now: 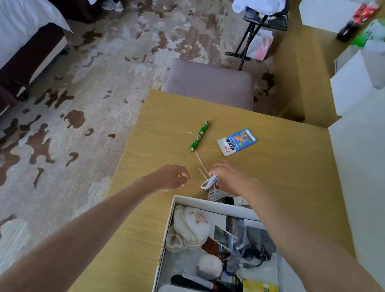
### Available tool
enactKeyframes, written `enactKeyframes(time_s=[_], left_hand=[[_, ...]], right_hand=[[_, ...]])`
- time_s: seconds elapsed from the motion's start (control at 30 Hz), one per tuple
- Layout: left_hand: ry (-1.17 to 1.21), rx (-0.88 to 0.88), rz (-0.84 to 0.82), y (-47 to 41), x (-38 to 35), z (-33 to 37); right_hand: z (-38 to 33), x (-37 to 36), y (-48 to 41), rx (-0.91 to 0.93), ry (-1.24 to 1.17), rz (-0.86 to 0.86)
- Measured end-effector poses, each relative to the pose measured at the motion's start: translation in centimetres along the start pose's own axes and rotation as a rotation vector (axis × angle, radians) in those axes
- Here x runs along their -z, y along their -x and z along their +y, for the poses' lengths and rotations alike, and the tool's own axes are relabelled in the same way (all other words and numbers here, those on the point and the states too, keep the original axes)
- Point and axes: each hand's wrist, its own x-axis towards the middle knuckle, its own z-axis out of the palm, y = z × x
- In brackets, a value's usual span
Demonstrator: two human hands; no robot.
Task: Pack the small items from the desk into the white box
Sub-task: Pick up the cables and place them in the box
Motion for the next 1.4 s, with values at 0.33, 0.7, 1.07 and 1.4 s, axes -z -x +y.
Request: enactKeyframes(time_s=[0.33, 0.7, 1.07, 1.4], left_hand=[[0.160, -0.085, 0.063, -4.1, -0.8, -0.1], [-0.104, -0.223, -0.048, -8.2, -3.2, 5.7], [-0.810, -0.337, -0.128, -8.7, -5.5, 9.8], [-0.499, -0.231, 0.069, -6.3, -4.2, 10.9]], right_hand=[[0.6, -0.7, 1.2, -0.120, -0.148, 0.138], [4.7, 1.1, 9.6, -0.550, -0.682, 0.625], [2.0, 2.0, 15.2, -0.657, -1.431, 0.822], [0.7, 1.4, 19.4, -0.487, -1.586, 0.834]])
